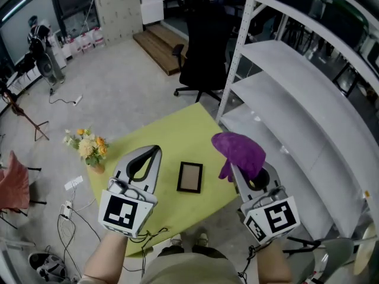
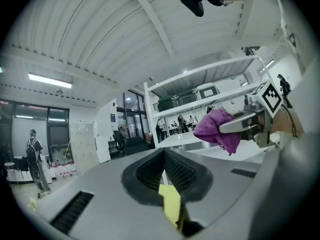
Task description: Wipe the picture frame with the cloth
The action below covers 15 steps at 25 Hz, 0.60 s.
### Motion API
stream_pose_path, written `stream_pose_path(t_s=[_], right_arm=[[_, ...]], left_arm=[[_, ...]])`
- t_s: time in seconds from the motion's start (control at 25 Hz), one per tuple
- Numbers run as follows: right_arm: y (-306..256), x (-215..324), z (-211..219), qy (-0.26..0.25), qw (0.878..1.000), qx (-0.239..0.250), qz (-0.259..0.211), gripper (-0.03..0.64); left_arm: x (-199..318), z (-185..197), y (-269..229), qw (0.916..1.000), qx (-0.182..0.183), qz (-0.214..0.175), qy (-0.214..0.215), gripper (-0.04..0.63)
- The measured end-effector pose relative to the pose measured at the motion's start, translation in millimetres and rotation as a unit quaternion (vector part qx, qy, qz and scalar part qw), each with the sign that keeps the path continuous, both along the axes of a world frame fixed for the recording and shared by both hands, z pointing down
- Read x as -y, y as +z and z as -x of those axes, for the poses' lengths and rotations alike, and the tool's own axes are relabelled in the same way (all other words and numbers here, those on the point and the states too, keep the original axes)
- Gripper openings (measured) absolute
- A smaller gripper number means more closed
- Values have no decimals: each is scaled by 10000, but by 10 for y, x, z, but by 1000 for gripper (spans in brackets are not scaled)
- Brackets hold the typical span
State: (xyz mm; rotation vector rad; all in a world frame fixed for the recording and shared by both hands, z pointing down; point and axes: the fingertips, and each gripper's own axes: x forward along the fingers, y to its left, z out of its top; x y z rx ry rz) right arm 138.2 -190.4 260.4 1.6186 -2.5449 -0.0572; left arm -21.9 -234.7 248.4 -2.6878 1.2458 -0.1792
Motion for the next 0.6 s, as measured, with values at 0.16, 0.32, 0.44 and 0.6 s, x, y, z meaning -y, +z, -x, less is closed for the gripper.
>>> stream_pose_path(t_s=[0.16,0.32,0.44,0.6], right_arm=[[-208,-181,-39,59,9996,-14,-282,89],[-255,-330,-72,60,9993,-15,-363,89],[-175,-418,-61,-30,9996,-111,-273,89],[-15,-495,-66,-101,9999,-128,-50,89]], left_arm=[[-226,1,-301,9994,-15,-335,-17,6],[-386,4,-341,9988,82,-473,-51,6],[-451,-16,-255,9989,125,-455,20,6],[-487,-27,-126,9991,43,-416,-43,6]])
